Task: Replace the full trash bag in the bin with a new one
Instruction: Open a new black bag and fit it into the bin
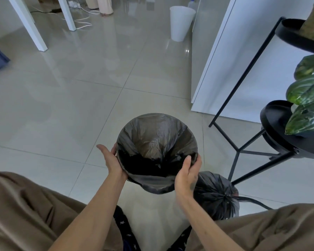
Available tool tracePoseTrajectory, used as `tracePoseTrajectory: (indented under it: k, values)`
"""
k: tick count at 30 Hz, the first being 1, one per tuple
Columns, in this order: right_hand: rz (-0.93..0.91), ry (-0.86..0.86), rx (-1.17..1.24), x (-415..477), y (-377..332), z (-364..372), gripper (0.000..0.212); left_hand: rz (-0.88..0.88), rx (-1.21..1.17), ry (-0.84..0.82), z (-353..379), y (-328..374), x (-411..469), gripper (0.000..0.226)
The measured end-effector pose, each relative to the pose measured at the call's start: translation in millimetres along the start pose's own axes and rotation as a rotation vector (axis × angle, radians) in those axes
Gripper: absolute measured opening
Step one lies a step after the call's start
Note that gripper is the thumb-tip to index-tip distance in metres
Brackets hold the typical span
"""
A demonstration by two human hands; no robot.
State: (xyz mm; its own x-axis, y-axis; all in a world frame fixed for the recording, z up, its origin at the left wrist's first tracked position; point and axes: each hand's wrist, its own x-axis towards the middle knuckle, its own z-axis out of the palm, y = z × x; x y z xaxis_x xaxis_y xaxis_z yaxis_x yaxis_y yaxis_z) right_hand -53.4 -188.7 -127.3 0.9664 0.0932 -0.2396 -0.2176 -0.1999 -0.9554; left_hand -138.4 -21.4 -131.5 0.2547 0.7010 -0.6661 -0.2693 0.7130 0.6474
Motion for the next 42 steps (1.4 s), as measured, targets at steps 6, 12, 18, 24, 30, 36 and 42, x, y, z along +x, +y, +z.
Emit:
tracePoseTrajectory:
  k: [6,12,18,24,30,36,42]
  values:
    - [0.153,-0.030,-0.073,-37.5,2.2,-7.0,0.063,0.186,0.052,0.249,7.3,27.7,21.1,0.078]
    - [0.255,-0.020,-0.115,-40.2,-7.7,-32.9,0.039,0.213,0.088,0.175,-14.5,25.3,4.5,0.061]
    - [-0.207,-0.220,-0.276,51.0,-64.1,-31.4,0.052,0.254,0.189,0.054,-12.7,-3.3,-22.5,0.070]
    - [-0.185,-0.511,-0.528,89.6,-58.8,-9.3,0.078,0.230,0.304,-0.025,-1.8,-7.1,-15.2,0.073]
    - [-0.076,-0.237,-0.343,53.8,-28.9,-23.4,0.067,0.164,0.415,-0.283,4.2,13.1,4.1,0.088]
    - [-0.028,-0.107,-0.317,56.1,-24.5,-40.6,0.055,0.183,0.419,-0.297,17.8,21.5,10.5,0.084]
    - [0.040,-0.348,-0.150,91.0,-33.5,-35.4,0.068,0.059,0.287,-0.277,8.1,11.0,18.5,0.092]
